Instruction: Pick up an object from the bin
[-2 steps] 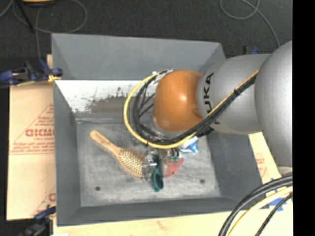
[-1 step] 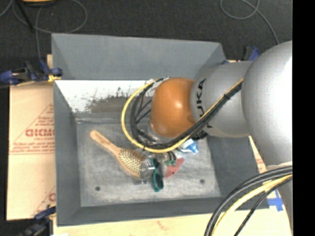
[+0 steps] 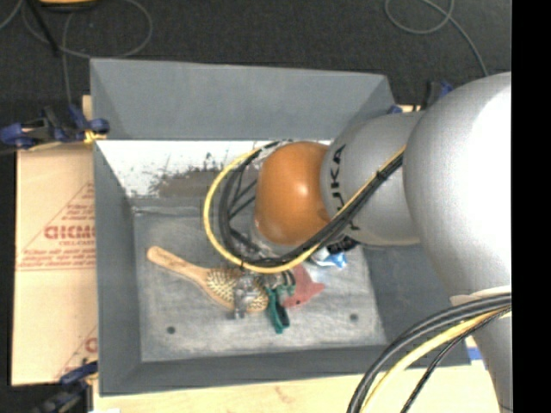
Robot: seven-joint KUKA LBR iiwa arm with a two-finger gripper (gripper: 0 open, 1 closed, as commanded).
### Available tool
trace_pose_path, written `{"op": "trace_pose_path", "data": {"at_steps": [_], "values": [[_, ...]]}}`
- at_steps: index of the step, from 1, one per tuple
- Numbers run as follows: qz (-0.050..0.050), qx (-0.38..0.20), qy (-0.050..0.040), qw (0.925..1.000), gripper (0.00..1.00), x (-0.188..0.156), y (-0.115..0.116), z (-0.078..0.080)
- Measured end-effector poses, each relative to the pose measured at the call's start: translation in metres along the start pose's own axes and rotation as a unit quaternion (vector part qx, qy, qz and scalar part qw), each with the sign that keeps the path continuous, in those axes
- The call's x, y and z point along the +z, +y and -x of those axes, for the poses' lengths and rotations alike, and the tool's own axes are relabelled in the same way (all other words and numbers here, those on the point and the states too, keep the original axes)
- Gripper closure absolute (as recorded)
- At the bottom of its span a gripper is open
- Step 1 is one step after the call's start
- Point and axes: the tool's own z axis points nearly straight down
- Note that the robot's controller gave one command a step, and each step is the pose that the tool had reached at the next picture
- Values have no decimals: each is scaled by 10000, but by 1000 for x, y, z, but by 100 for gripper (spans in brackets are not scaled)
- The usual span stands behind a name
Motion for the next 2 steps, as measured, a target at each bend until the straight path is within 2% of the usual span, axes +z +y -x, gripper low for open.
{"op": "trace_pose_path", "data": {"at_steps": [1,2], "values": [[1,5,0,10000,100,0,0,0],[-5,246,28,9997,100,-170,6,-1]]}}
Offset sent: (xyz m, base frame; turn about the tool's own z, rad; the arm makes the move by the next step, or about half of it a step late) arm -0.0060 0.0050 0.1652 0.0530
